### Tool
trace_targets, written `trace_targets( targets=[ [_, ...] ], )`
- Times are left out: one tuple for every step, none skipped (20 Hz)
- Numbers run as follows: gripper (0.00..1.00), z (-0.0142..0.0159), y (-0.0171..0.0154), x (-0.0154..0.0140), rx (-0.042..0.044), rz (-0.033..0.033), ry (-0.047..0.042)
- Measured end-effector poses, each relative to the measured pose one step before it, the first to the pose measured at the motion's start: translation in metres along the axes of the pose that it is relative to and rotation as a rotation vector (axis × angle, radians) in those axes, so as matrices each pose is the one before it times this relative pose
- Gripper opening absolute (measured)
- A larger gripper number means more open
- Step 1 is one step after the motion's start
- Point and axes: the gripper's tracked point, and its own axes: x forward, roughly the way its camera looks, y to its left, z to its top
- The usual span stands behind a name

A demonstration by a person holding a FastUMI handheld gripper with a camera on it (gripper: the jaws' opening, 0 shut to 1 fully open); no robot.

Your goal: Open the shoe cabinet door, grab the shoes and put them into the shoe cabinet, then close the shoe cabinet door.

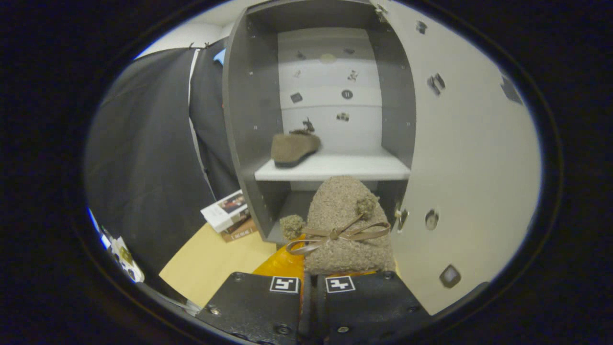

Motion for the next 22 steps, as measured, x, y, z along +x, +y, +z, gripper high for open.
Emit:
trace_targets(
  targets=[
    [0.08, 0.01813, -0.0002, 0.00132, -0.00549, 0.00486, -0.02254],
    [0.08, 0.01892, 0.00017, 0.00324, -0.00512, 0.00217, -0.02671],
    [0.08, 0.01411, -0.00136, 0.00465, -0.00882, 0.00168, -0.01595],
    [0.08, 0.01419, -0.00088, 0.00589, -0.00611, 0.00445, -0.01258],
    [0.08, 0.01316, -0.00163, 0.006, -0.00328, 0.00134, -0.00997],
    [0.08, 0.01402, -0.00246, 0.00533, 0.00373, 0.00236, -0.01161],
    [0.07, 0.01283, -0.00203, 0.00994, 0.00154, -0.00001, -0.01131],
    [0.07, 0.01391, -0.00283, 0.00984, 0.00195, -0.00557, -0.01358],
    [0.08, 0.01244, -0.00303, 0.01068, 0.00242, -0.00736, -0.01315],
    [0.08, 0.01167, -0.00254, 0.01116, -0.00002, -0.00902, -0.00749],
    [0.08, 0.00586, -0.00133, 0.00989, 0.00697, -0.01091, -0.00819],
    [0.08, 0.00737, -0.00234, 0.01736, 0.00362, -0.00903, -0.00235],
    [0.08, 0.00407, -0.00069, 0.01666, 0.00189, -0.00801, 0.00132],
    [0.08, 0.00164, -0.0017, 0.01631, -0.0009, -0.01253, 0.00615],
    [0.08, 0.00056, -0.00309, 0.01773, -0.01405, -0.01376, 0.00586],
    [0.08, -0.00017, -0.00215, 0.01629, -0.01353, -0.01378, 0.01236],
    [0.08, 0.00138, -0.00051, 0.018, -0.0096, -0.01034, -0.0001],
    [0.08, -0.00093, -0.00124, 0.01863, -0.00618, -0.00669, 0.01096],
    [0.08, -0.0042, 0.00081, 0.01605, 0.00861, 0.00205, 0.0298],
    [0.08, -0.00627, 0.00226, 0.01533, 0.00903, 0.00624, 0.02729],
    [0.08, -0.00317, -0.00009, 0.01559, 0.01311, 0.00372, 0.01439],
    [0.08, -0.00479, -0.00092, 0.01556, 0.00389, -0.00022, 0.0231]
  ],
)
